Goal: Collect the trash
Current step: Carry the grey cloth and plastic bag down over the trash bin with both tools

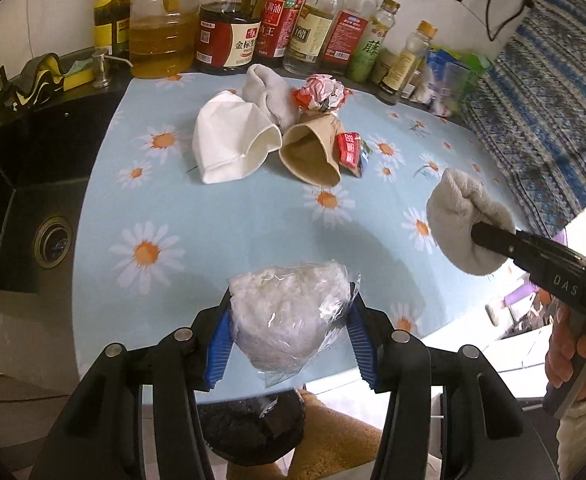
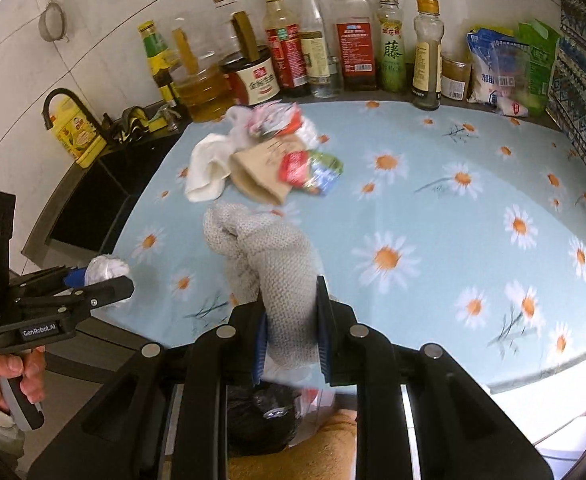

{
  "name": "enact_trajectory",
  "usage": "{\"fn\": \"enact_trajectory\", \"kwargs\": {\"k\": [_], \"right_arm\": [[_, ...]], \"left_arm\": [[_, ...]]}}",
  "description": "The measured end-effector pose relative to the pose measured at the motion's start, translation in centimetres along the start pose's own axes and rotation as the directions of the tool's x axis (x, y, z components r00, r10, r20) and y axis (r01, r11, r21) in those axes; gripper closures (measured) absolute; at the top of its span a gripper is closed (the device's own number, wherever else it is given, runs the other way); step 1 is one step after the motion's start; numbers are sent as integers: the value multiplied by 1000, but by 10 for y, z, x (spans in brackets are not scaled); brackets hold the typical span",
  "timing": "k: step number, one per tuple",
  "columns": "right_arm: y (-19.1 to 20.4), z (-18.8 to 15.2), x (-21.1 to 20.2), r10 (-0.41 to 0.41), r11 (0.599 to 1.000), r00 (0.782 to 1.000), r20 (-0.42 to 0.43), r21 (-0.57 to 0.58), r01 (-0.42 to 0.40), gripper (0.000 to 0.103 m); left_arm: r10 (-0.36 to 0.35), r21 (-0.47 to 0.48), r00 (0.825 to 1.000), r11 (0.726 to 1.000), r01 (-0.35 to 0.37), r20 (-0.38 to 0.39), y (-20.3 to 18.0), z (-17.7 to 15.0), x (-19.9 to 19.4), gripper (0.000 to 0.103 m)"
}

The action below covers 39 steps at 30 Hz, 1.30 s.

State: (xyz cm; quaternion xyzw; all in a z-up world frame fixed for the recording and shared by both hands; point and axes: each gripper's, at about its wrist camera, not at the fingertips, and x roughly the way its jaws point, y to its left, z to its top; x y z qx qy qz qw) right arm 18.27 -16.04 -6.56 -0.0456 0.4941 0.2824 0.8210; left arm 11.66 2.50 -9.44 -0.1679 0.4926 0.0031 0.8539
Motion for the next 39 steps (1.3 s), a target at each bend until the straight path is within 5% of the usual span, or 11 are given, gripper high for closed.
{"fn": "enact_trajectory", "kwargs": {"k": [20,29,39], "right_arm": [[84,-98,30,65,998,987,-146,36,-60,81],[78,-138,72,94,993,955,-282,88,-72,81],[64,-178,118,124,985,903,-411,162,-62,81]], "left_arm": [[-54,15,996,998,55,-74,44,-85,-22,54],[-55,-36,983,998,50,-172,58,-117,3,54],[-39,-79,951,997,15,-307,72,-157,50,54]]}}
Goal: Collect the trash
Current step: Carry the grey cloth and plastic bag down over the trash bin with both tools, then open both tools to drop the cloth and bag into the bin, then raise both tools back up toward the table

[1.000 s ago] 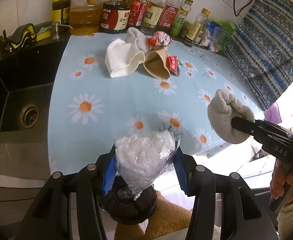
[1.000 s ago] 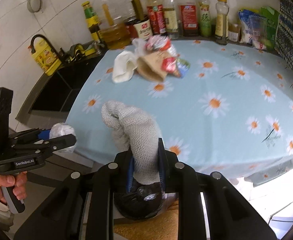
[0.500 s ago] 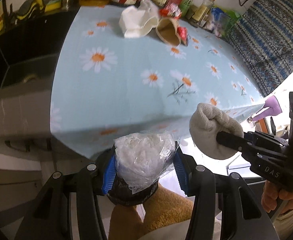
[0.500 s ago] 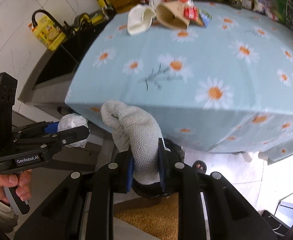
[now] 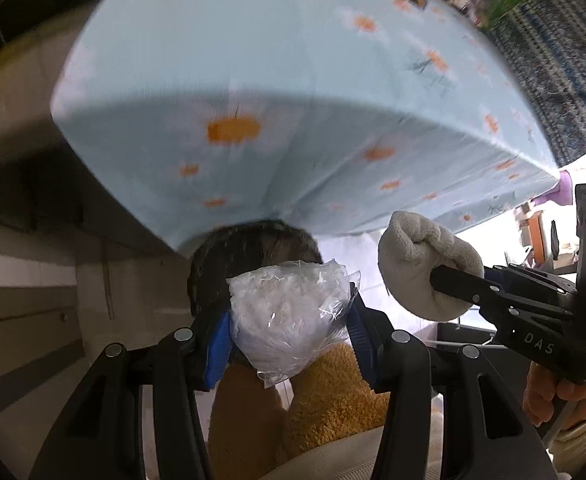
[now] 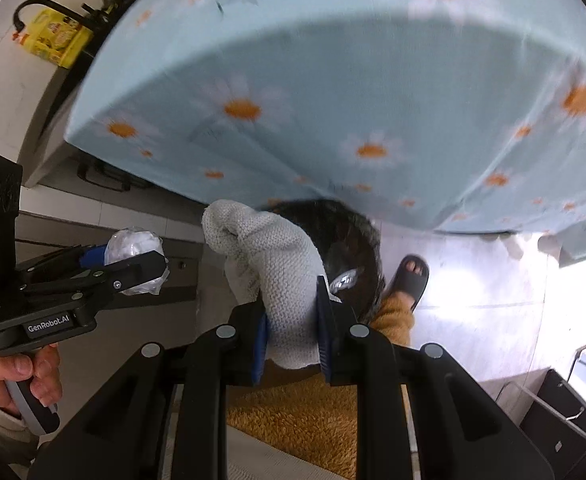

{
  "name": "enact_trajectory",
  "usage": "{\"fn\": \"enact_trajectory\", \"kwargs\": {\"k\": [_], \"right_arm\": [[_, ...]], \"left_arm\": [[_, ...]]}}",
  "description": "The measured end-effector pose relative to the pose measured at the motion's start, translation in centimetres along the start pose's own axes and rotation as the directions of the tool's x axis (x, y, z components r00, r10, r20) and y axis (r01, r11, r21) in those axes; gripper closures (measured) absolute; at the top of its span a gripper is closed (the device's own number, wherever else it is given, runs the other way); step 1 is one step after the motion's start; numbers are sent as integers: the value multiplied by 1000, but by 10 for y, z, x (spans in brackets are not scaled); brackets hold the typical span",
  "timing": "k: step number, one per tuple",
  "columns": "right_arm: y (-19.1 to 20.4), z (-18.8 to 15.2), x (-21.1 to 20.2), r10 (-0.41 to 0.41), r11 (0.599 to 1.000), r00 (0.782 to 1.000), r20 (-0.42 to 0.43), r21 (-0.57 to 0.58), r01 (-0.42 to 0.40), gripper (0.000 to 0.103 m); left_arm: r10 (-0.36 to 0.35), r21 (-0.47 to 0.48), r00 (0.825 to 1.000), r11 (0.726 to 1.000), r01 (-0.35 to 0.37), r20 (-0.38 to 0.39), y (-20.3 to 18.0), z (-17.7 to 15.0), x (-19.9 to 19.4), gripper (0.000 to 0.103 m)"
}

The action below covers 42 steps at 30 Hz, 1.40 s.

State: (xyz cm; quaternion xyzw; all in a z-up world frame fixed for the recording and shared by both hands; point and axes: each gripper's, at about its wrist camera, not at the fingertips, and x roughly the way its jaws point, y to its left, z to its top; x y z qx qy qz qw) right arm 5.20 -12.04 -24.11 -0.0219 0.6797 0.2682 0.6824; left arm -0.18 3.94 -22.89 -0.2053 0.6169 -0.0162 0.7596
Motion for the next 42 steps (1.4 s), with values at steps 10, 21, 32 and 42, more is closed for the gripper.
{"fn": "enact_trajectory", "kwargs": {"k": [10,21,32,42], "right_arm": [[-4,-15,49,20,999,995,-102,51,-15,80],[-21,-7,65,65,989,991,-120,137,-49,69],[-29,3,54,92,976,991,-94,208,-71,61],[-17,4,30,76,979,996,-48,192,-65,61]], "left_arm": [[17,-41,993,999,-22,-114,20,-18,50,54],[30,-15,984,999,-33,-175,18,-23,84,54],[34,-63,982,997,-47,-187,29,-19,84,34],[34,-69,989,997,-44,-146,34,-12,62,34]]}}
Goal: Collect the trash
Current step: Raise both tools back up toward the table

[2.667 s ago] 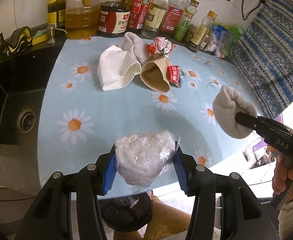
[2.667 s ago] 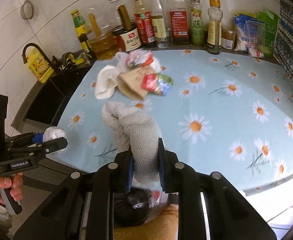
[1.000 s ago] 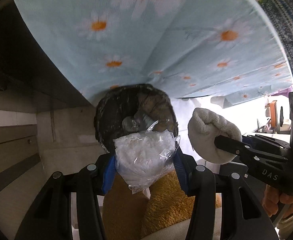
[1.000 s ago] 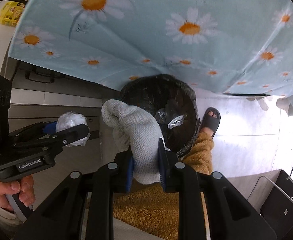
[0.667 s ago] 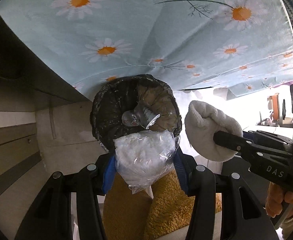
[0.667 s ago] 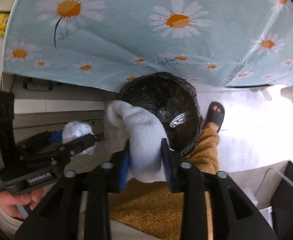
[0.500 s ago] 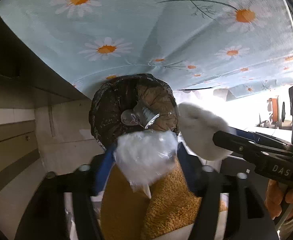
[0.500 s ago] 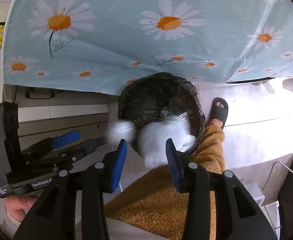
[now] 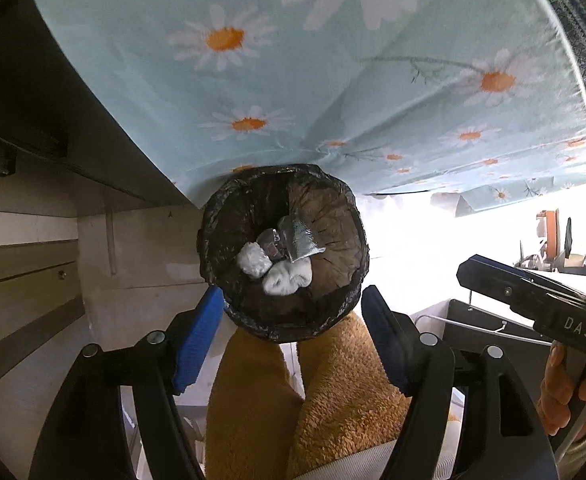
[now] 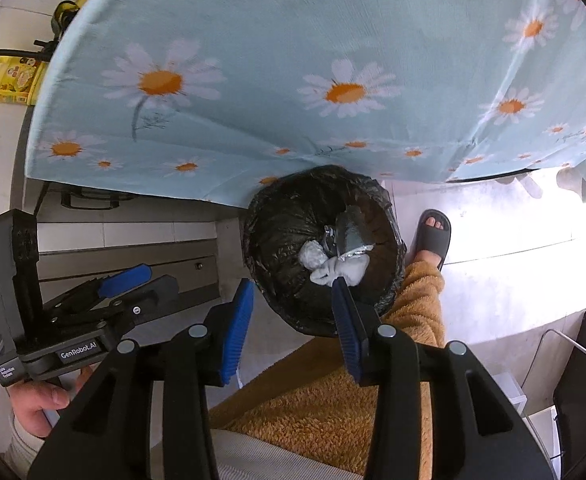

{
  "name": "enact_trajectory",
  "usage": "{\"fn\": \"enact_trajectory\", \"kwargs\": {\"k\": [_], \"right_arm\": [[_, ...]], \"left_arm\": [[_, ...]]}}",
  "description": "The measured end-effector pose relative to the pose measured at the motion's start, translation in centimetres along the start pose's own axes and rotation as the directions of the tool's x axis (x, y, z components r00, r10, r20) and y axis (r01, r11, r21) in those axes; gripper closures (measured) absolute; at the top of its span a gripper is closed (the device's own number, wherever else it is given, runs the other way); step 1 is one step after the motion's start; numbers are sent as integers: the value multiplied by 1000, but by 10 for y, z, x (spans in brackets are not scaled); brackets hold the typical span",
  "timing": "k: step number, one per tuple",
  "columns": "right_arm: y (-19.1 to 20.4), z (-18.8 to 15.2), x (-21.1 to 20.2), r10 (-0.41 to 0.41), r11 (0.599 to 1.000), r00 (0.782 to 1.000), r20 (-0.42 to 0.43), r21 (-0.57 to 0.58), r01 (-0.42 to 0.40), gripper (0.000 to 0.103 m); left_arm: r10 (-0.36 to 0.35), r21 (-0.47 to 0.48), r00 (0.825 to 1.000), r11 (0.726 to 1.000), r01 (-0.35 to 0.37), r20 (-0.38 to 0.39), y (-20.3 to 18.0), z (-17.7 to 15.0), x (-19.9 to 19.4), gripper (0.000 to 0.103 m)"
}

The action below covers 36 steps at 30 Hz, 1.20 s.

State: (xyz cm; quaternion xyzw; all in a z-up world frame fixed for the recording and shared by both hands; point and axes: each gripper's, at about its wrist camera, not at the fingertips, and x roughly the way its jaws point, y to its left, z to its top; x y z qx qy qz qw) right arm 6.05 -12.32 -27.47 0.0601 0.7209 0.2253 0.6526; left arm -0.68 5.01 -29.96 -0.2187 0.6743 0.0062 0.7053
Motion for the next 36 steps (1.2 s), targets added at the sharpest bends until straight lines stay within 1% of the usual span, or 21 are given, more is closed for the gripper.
{"fn": "enact_trajectory", "kwargs": {"k": [2,3,4,9,14,16,21,23,24,25,27,29,31,36], "right_arm": [[4,-2,-8,-5,1000,1000,15,-7,5,58],[5,-2,-11,-5,1000,1000,20,-9,5,53],[7,-4,-15,-8,1000,1000,26,-10,9,52],[12,-8,-31,-27,999,998,56,-28,28,52],[19,-11,-55,-36,999,993,108,-34,40,52],[22,-12,-65,-36,998,991,133,-38,42,51],[26,-11,-90,-43,998,980,194,-42,52,49],[26,-10,-102,-50,998,972,229,-34,59,48],[27,-10,-108,-52,997,968,247,-34,62,40],[28,-9,-115,-55,997,962,268,-34,67,38],[29,-6,-128,-58,997,953,298,-40,73,38],[32,-3,-142,-64,995,941,334,-52,86,38],[35,2,-156,-74,992,926,370,-70,107,38],[37,17,-181,-63,990,905,422,-89,110,37]], "left_arm": [[-3,1,1000,1000,3,11,-2,-1,-5,34],[-6,5,1000,1000,6,20,-2,-1,-9,34],[-8,7,1000,1000,8,27,-2,-1,-12,34],[-16,35,998,999,14,64,-7,0,-32,34],[-30,72,994,997,23,106,-13,1,-54,34],[-29,83,988,996,16,154,-16,0,-67,34],[-42,108,977,994,19,209,-23,0,-90,34],[-48,123,973,992,21,226,-26,-1,-99,34],[-50,127,972,992,21,231,-27,-1,-101,34],[-53,134,969,991,21,241,-29,-2,-106,34],[-57,144,963,989,19,265,-32,-1,-118,34],[-53,146,952,989,8,303,-34,0,-131,34],[-56,152,944,988,7,324,-35,3,-142,34],[-66,165,921,986,2,385,-44,14,-172,34]]}}
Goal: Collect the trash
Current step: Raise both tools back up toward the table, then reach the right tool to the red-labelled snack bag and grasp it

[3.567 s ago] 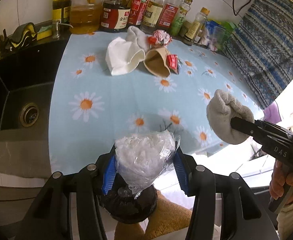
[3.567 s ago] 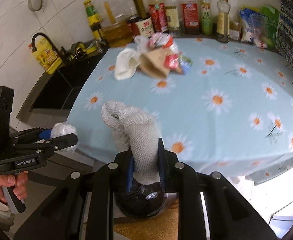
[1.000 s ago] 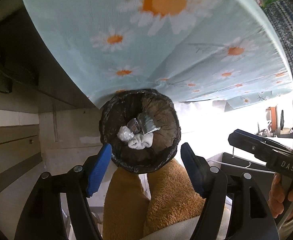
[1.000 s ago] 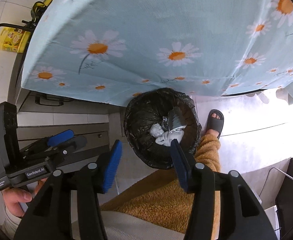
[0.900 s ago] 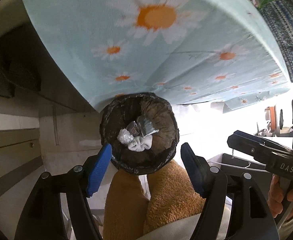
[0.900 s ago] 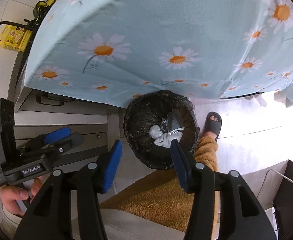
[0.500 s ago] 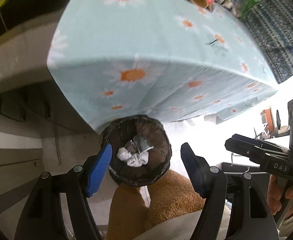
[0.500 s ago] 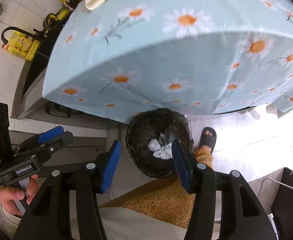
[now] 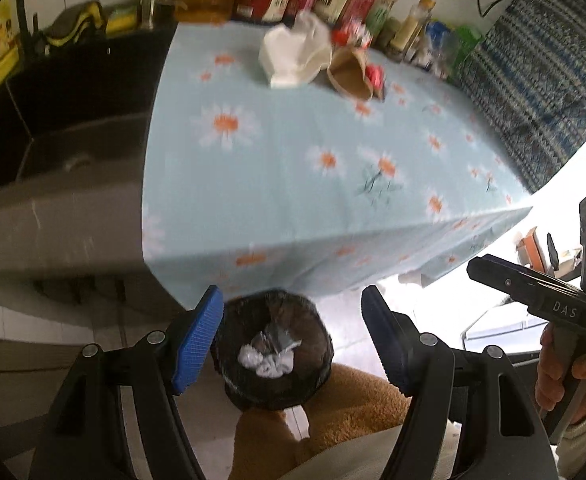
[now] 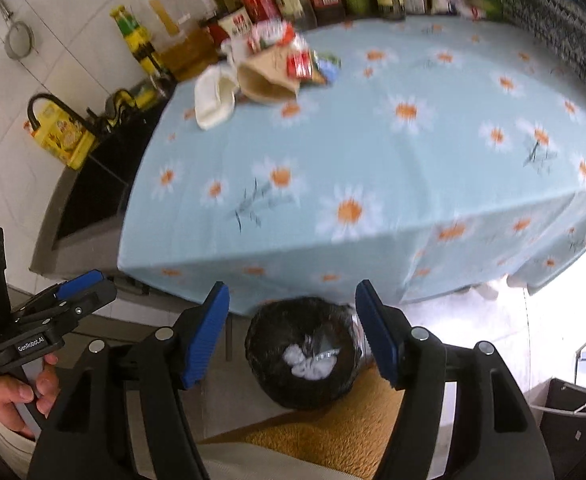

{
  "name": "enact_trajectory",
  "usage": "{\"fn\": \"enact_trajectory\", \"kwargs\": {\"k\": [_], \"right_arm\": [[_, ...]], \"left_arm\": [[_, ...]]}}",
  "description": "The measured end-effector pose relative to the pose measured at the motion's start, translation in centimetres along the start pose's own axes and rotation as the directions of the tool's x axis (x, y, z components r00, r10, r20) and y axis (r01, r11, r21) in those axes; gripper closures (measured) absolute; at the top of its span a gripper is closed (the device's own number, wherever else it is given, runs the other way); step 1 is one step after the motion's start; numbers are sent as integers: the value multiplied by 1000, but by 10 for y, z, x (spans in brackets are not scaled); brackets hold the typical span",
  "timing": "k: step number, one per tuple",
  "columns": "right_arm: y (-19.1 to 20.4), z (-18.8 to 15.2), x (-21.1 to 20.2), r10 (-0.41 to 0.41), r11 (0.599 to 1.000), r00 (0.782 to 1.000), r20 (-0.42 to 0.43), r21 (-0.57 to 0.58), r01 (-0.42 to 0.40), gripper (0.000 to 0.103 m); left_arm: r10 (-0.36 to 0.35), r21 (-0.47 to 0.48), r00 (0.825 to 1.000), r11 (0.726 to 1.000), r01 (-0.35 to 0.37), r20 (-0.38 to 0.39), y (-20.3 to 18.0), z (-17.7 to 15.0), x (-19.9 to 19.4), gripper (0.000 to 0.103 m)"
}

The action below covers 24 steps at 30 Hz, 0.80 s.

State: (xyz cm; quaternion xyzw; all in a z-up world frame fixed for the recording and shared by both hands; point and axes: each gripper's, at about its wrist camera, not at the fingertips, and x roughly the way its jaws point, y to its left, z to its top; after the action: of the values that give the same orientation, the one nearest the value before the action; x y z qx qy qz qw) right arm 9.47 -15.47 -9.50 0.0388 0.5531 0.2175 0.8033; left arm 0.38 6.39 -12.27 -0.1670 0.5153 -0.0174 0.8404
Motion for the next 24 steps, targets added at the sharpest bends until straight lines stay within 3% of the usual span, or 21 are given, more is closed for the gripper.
{"fn": "enact_trajectory", "kwargs": {"k": [7,8,9,10,12,14,15,19,24], "right_arm": [[-14,51,-9,18,998,999,50,-66,-15,35],[-16,59,-9,16,997,998,58,-74,-11,33],[-20,67,-11,16,997,997,73,-79,-11,23],[-25,77,-13,33,996,995,92,-84,-25,19],[-31,94,-12,45,993,994,102,-109,-34,19],[-37,114,-11,57,989,992,110,-139,-41,19],[-39,122,-10,67,987,992,110,-153,-50,19],[-43,154,-2,111,963,990,91,-256,-84,17],[-34,186,17,152,893,987,48,-435,-117,11]], "left_arm": [[30,6,997,1000,-30,71,-10,35,-17,34],[35,4,997,999,-35,75,-11,40,-18,34],[41,1,996,999,-41,80,-12,47,-19,34],[45,0,995,999,-45,85,-14,52,-20,34],[58,-1,994,998,-58,90,-16,64,-20,33],[72,-10,993,997,-72,99,-19,76,-19,21],[77,-14,992,997,-76,102,-19,81,-18,21],[104,-46,989,994,-100,104,-21,102,-12,21],[122,-93,988,989,-113,94,-22,123,-4,21]]}}
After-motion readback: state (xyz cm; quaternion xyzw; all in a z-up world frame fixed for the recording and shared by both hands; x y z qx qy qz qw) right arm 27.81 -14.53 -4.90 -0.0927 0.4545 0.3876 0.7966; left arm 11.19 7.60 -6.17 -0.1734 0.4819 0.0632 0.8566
